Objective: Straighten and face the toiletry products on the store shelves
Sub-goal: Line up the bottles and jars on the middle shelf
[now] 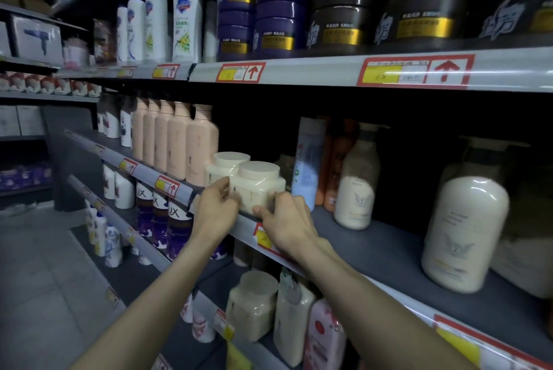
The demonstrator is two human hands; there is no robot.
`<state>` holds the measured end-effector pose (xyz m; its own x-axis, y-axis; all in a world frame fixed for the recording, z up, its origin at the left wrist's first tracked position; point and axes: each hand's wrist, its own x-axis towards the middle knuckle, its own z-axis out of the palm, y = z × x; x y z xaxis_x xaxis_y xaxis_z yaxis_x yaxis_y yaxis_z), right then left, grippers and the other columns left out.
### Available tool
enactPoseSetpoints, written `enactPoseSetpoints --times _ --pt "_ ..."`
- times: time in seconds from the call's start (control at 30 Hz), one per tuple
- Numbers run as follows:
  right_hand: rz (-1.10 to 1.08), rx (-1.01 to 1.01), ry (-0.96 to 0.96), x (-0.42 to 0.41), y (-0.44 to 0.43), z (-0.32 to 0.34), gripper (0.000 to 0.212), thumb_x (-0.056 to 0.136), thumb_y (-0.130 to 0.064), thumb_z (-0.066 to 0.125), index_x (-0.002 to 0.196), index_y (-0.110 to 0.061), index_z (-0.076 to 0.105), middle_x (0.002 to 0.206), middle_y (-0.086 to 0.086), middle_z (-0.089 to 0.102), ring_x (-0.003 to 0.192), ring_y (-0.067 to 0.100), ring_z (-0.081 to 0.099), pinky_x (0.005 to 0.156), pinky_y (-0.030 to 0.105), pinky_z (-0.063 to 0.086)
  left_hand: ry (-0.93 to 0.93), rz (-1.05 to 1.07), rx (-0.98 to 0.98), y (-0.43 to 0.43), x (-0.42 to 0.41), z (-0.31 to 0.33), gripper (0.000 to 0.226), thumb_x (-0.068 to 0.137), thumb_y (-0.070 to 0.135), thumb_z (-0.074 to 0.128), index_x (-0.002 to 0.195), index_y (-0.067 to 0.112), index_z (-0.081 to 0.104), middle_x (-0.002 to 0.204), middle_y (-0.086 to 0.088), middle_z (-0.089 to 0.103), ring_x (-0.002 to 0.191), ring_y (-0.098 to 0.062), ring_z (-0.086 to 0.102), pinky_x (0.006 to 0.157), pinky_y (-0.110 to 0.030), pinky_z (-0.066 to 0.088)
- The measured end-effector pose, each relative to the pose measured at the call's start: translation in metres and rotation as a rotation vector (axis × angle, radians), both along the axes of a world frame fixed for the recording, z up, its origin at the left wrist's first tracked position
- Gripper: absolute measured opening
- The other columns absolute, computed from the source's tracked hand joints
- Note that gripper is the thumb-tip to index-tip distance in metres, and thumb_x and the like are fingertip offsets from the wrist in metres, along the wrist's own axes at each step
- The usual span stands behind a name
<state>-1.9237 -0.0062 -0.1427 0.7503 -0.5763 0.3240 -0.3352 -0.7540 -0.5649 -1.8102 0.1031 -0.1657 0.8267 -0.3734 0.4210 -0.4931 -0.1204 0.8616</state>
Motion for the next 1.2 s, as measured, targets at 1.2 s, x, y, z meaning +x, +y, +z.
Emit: enactPoseSetpoints --times 1.2 --pt "-0.944 0.045 -0.651 -0.721 -0.037 -0.050 0.013 0.090 -0.030 0.074 0.103 -0.028 0.075 0.090 -0.016 0.077 0.088 -0.006 0.070 0.078 0.017 0.052 -0.379 -0.686 -0.046 -0.162 -0.624 0.012 0.056 0.090 0.021 0.065 0.143 0.021 0.050 0.143 -0.002 0.048 0.126 -0.030 0.054 0.109 -0.047 0.045"
